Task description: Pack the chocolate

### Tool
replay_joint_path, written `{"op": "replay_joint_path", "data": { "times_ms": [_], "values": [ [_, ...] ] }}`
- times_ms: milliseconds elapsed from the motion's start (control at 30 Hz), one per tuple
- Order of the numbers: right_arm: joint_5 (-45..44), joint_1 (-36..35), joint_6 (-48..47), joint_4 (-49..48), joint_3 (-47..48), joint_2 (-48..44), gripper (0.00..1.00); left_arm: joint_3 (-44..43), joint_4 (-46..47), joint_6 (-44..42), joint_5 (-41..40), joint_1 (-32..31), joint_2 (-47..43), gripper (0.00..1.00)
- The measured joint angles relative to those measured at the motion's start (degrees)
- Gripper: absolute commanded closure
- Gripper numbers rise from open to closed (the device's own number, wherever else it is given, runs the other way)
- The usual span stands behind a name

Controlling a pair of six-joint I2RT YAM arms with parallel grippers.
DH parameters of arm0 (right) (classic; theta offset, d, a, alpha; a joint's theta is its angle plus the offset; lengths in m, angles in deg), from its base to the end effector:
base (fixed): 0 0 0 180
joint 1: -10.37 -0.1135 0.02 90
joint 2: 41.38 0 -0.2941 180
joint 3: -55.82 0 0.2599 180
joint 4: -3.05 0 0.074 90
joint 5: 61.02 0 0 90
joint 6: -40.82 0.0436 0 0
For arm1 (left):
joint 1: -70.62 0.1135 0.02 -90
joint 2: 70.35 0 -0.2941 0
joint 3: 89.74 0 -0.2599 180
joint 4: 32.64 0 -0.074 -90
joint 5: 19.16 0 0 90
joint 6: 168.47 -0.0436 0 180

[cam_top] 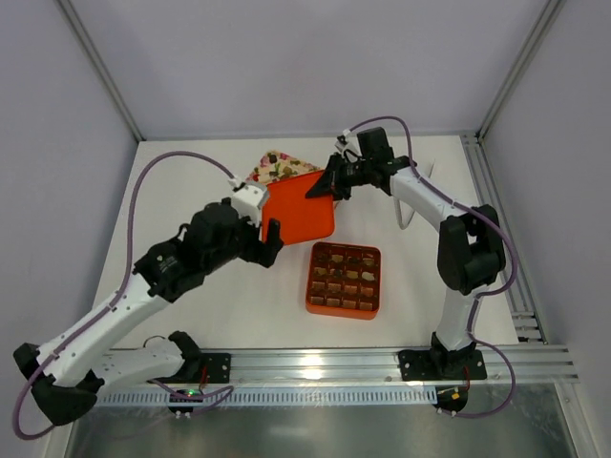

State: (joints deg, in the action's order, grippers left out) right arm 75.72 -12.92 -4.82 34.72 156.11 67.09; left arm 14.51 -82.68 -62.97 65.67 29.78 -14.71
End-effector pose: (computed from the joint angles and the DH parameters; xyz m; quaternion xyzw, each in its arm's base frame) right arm 0.4009 0.2072 0.2889 -0.0133 0.8482 0.5150 0.1232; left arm 0.1537 -0.1277 0.3871 0.1677 0.8487 -0.2016 0.4592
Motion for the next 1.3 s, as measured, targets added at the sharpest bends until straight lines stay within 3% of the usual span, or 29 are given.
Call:
{"op": "replay_joint_path", "data": {
  "times_ms": [200, 367, 700, 1067, 1300],
  "values": [
    [0.7, 2.7, -1.2, 8.4, 4.0, 0.0, 0.96, -2.5, 0.2, -7.4, -25.0, -27.9, 6.0, 0.16],
    [2.0, 3.7, -1.6, 12.0, 5.6, 0.0, 0.96, -3.7, 1.9, -16.5, -40.4, -38.2, 15.0, 0.15],
    [3.1, 4.7, -2.2, 17.5, 6.2, -0.6, 0.96, 0.9, 19.1, -36.5, -52.3, -39.8, 20.0, 0.20],
    [3.6, 4.7, -2.1, 18.7, 6.2, -4.6, 0.96, 6.4, 34.8, -48.9, -54.0, -37.1, 23.3, 0.23],
    [4.3, 4.7, -2.1, 18.4, 4.4, -7.3, 0.96, 8.0, 45.2, -56.5, -54.3, -34.0, 25.7, 0.36]
  ]
}}
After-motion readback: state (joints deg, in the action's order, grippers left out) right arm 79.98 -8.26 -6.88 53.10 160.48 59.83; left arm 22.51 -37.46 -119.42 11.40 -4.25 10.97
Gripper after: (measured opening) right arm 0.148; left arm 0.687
